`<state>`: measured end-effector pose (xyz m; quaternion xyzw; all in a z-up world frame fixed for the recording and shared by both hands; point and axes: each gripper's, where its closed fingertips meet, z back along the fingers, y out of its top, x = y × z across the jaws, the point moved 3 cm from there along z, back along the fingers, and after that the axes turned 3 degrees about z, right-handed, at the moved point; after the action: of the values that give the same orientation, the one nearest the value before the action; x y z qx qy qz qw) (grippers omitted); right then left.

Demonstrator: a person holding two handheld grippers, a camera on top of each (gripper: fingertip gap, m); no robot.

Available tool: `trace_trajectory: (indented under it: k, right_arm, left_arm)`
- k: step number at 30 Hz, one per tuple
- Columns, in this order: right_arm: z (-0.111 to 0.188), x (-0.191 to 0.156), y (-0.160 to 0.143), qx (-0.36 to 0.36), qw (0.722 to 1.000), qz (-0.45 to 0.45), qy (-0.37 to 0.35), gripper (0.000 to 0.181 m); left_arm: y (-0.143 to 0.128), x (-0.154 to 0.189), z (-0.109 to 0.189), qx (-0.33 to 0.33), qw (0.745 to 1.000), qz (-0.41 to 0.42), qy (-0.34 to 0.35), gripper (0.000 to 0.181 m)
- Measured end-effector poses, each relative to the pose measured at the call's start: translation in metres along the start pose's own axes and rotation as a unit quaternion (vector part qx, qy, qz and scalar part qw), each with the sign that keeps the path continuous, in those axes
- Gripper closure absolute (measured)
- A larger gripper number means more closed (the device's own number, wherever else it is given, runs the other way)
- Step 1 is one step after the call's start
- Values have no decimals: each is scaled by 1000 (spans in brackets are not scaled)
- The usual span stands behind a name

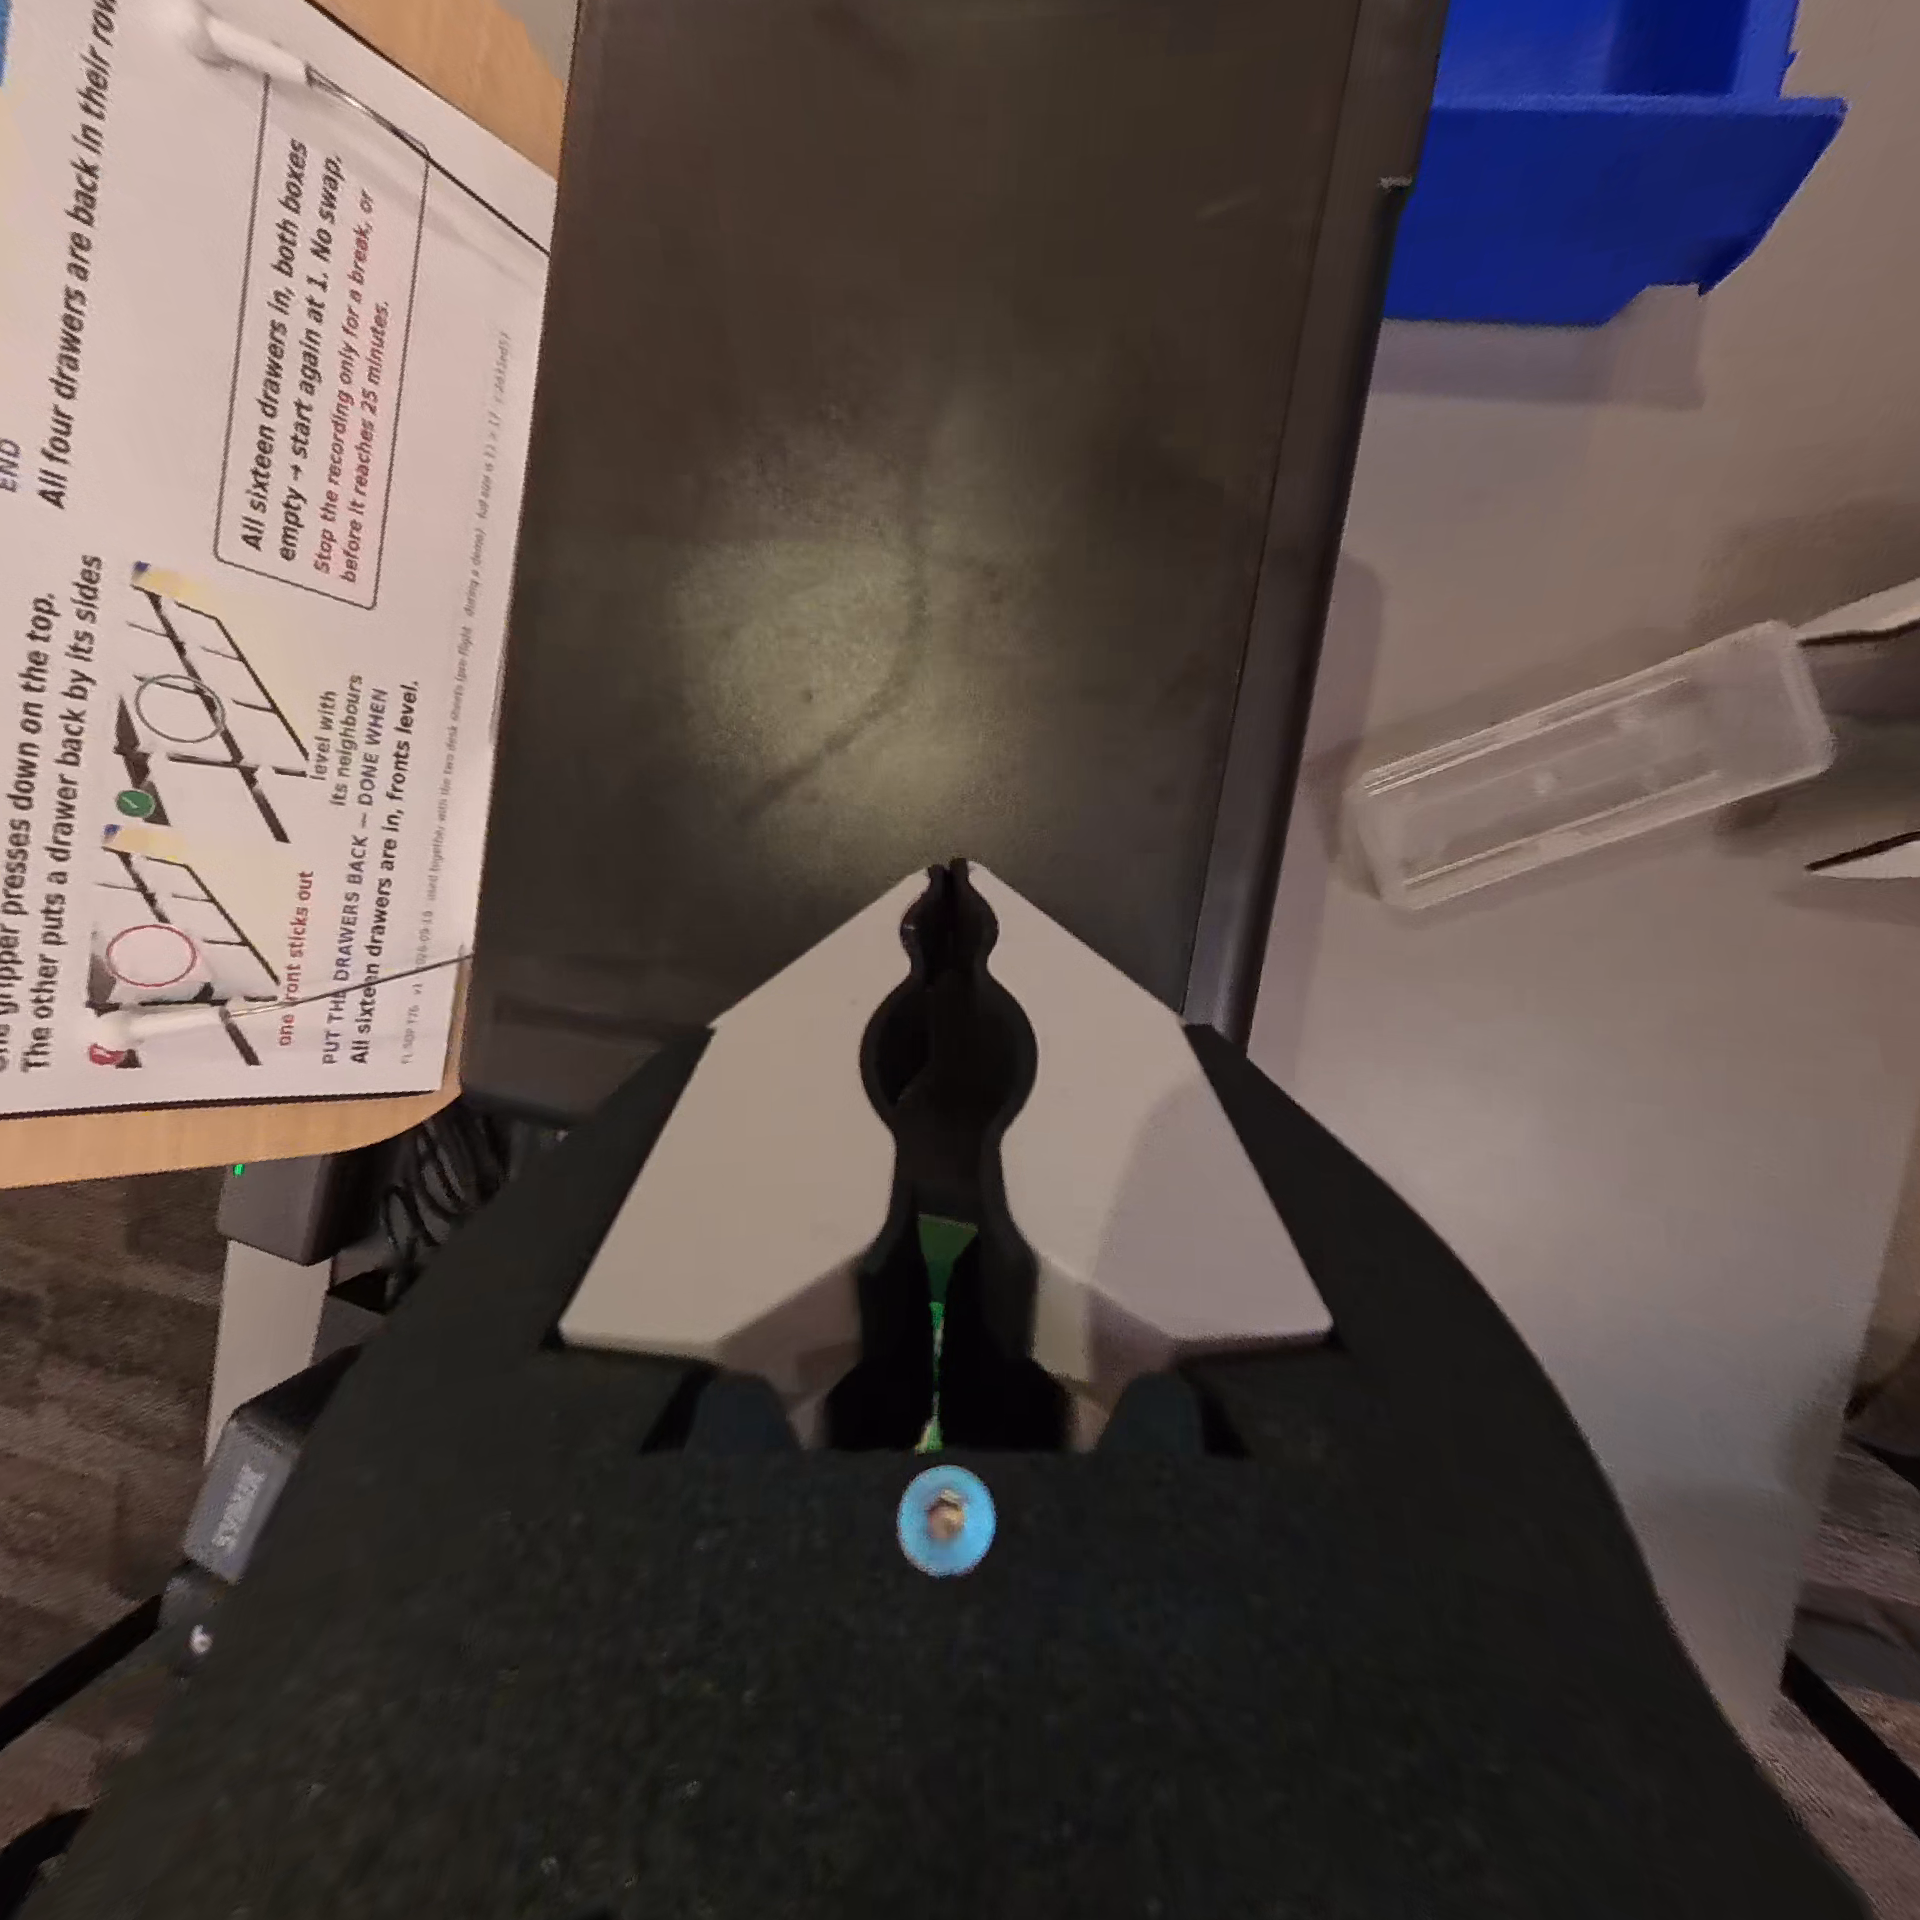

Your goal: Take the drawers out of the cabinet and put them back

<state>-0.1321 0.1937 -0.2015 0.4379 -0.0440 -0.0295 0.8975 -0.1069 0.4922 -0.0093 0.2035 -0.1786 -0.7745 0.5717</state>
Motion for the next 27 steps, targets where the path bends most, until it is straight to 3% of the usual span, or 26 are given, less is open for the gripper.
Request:
trace_trajectory:
  k: [3, 6, 10, 15, 27]
  right_arm:
    - [-2, 9, 12, -6, 1000, 10, -14, 96]
    - [4, 21, 26, 42, 997, 62, -33, 90]
    - [0, 42, 24, 53, 989, 141, 8, 93]
    - [-17, 36, 27, 28, 992, 88, 91, 88]
    - [-48, 25, 5, -21, 991, 98, 85, 87]
  left_arm:
    - [-1, -1, 0, 5, 999, 38, -22, 181]
    - [-2, -4, 0, 18, 996, 70, -43, 181]
    - [-2, -4, 0, 17, 996, 76, -49, 181]
    - [0, -3, 0, -7, 998, 59, -32, 181]
    - [1, -3, 0, -25, 998, 44, -29, 181]
